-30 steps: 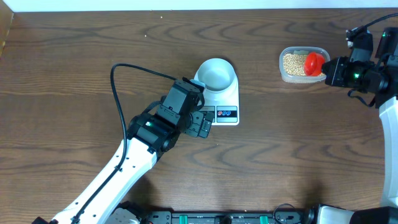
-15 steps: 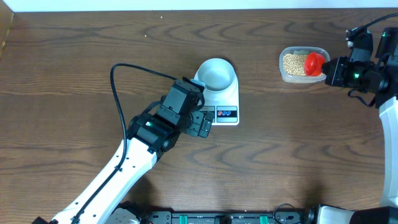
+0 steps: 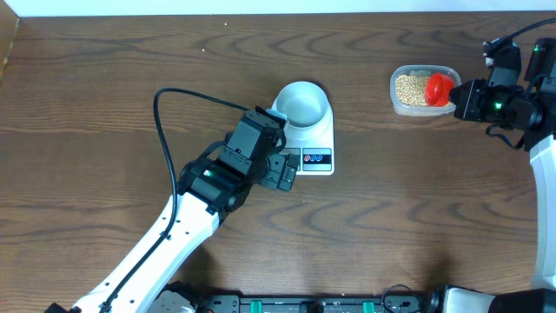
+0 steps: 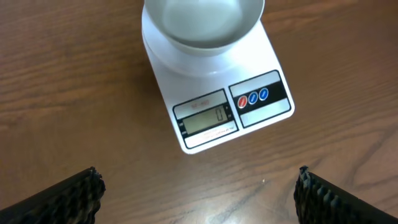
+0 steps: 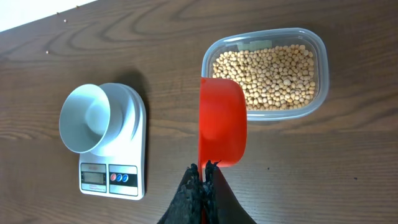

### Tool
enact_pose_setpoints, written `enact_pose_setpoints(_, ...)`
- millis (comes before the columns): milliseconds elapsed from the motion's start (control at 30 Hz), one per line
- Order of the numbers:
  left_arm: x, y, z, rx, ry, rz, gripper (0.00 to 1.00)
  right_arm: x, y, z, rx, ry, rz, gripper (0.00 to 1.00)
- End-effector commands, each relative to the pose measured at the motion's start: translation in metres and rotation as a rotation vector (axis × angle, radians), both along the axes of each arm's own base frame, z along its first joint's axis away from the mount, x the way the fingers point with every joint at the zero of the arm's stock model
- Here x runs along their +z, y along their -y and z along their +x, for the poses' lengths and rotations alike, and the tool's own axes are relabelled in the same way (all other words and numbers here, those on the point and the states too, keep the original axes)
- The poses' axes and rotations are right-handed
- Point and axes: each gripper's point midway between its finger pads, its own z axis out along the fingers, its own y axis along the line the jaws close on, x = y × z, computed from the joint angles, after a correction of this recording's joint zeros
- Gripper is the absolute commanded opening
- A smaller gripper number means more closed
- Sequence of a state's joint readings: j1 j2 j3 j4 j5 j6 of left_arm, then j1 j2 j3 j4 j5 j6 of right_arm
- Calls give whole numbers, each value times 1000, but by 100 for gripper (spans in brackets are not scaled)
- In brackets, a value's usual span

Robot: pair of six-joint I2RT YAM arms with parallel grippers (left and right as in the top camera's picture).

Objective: Scoop item into bowl and weigh 50g on scale
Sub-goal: 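Lower the red scoop with the right gripper into the soybean tub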

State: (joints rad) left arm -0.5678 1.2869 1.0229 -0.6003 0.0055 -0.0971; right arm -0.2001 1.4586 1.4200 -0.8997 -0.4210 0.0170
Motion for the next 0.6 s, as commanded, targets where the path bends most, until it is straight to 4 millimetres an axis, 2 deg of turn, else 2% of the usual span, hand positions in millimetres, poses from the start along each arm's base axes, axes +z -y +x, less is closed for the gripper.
enact_pose_setpoints(0, 2, 2, 0, -13, 2, -3, 100, 10, 1, 3, 11, 35, -16, 1)
enact_pose_setpoints(200, 2, 2, 0, -14, 2, -3, 100, 17, 3, 10, 6, 68, -28, 1)
enact_pose_setpoints(367, 2, 2, 0, -13, 2, -3, 100, 26, 23, 31, -35, 73, -117, 1)
enact_pose_setpoints(467, 2, 2, 0, -14, 2, -3, 100, 23, 28, 49, -4, 72, -150, 1)
enact_pose_setpoints(567, 2, 2, 0, -13, 2, -3, 100, 9, 35, 67, 9, 48, -183, 1)
